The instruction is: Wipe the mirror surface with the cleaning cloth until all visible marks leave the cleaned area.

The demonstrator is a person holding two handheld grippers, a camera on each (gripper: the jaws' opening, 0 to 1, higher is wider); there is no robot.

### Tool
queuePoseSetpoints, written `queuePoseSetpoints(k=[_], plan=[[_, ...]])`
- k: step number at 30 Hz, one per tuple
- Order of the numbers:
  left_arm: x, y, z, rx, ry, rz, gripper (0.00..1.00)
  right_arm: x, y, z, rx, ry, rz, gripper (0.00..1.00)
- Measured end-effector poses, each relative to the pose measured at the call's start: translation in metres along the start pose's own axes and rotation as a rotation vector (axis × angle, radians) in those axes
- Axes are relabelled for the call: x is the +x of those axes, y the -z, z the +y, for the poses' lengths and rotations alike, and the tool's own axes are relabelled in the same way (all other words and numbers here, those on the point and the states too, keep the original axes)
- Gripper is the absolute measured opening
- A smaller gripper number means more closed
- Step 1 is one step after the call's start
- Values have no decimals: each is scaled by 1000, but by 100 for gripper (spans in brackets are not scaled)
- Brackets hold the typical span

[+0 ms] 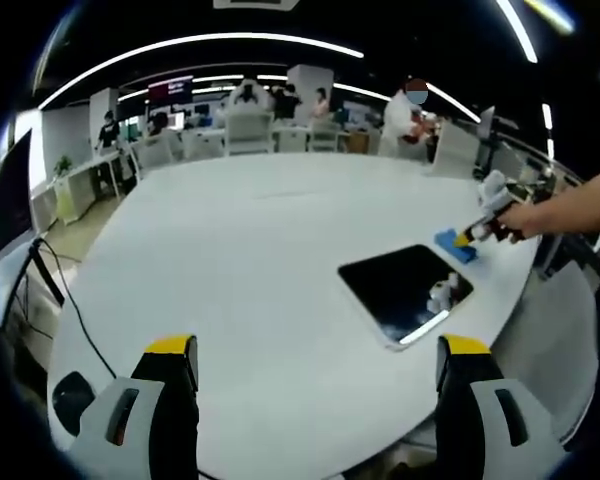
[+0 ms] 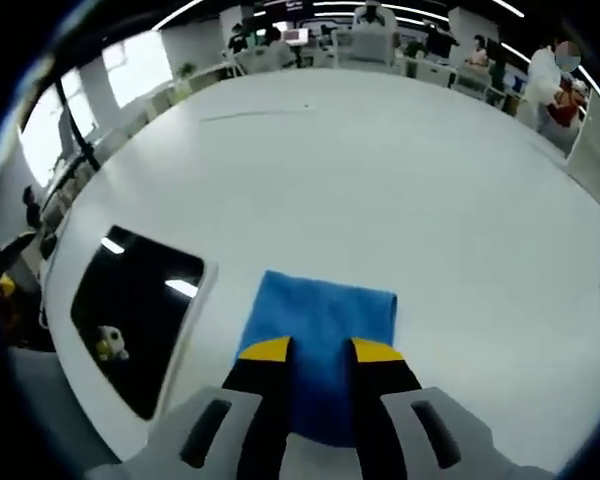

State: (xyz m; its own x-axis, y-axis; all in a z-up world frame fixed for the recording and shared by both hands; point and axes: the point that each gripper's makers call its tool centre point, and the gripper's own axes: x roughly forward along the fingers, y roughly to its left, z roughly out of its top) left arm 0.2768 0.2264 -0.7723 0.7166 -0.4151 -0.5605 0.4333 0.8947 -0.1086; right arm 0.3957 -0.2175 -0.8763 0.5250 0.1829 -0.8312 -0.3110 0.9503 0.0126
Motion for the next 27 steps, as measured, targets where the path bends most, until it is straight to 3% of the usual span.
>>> queuePoseSetpoints(k=[5,10,13,17,19,22,27], plan=[[-2,4,-1,-4,-2,8,100,-1,-1,1,-26,21,-10,15],[-1,8,-3,0,4,18,100,1,-2,11,-110,21,-34,3],[0,8,-4,12,12,27,100,2,-1,10,-3,10,-16,2],[2,2,-3,8,9,13,100,1,-2,6,38,-6,-17,1],[3,-1,-3,15,12,11,100,-1,-2,7,119,-16,-4,1],[2,-5,1,40,-12,0,100,-4,-2,4,71,8,9,1],[1,-4,3,27,-15,-4,100,-15,-12,4,158,-20,-8,1]])
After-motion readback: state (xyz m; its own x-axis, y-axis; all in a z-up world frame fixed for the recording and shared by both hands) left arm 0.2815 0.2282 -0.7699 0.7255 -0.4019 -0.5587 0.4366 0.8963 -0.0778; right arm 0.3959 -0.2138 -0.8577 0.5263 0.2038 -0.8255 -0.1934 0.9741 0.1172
